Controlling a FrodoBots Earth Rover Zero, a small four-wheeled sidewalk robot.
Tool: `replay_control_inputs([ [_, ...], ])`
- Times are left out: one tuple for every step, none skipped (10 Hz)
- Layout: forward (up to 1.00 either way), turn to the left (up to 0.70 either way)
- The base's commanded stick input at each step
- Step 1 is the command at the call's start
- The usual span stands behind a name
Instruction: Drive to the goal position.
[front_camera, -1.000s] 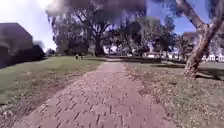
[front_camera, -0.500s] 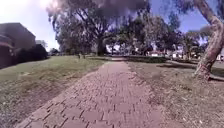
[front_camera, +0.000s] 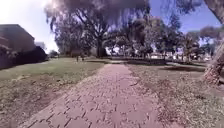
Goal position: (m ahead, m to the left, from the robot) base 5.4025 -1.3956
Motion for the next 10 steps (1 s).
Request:
replay_control_inputs([
  [0.7,0.0],
  [0.7,0.0],
  [0.7,0.0],
  [0.7,0.0],
  [0.7,0.0],
  [0.7,0.0],
  [0.7,0.0],
  [0.7,0.0],
  [0.7,0.0],
  [0.7,0.0],
])
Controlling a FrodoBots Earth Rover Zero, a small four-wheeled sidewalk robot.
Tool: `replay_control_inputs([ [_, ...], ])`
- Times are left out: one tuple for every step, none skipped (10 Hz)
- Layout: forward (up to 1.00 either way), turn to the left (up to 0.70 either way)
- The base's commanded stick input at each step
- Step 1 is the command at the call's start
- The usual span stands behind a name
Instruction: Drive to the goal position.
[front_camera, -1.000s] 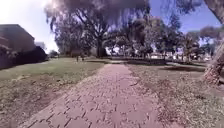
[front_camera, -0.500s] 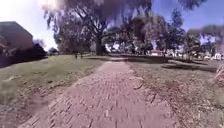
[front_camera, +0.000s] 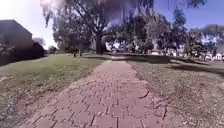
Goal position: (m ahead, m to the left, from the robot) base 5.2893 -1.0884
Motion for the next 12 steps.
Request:
replay_control_inputs([
  [0.7,0.01],
  [0.7,0.02],
  [0.7,0.03],
  [0.7,0.02],
  [0.7,0.01],
  [0.7,0.0],
  [0.7,0.0],
  [0.7,0.0],
  [0.7,0.0],
  [0.7,0.0],
  [0.7,0.0],
  [0.7,0.0],
])
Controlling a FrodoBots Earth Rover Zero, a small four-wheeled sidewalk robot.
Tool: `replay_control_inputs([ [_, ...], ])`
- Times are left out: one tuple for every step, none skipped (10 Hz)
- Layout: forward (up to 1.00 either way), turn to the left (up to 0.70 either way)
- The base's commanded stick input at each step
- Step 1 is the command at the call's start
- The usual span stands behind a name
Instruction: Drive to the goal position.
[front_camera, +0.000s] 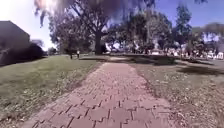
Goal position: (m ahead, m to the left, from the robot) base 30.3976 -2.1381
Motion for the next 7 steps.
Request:
replay_control_inputs([
  [0.7,0.0],
  [0.7,0.0],
  [0.7,0.0],
  [0.7,0.0],
  [0.7,0.0],
  [0.7,0.0],
  [0.7,0.0],
])
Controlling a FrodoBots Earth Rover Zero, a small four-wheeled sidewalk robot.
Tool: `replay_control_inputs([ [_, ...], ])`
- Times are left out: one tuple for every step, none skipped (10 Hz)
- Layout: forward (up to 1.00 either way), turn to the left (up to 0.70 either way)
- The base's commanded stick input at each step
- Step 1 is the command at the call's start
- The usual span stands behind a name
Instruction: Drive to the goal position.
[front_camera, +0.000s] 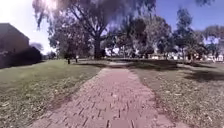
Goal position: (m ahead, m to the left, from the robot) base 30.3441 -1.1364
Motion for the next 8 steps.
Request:
replay_control_inputs([
  [0.7,0.0],
  [0.7,0.0],
  [0.7,0.0],
  [0.7,0.0],
  [0.7,0.0],
  [0.7,0.0],
  [0.7,0.0],
  [0.7,0.0],
])
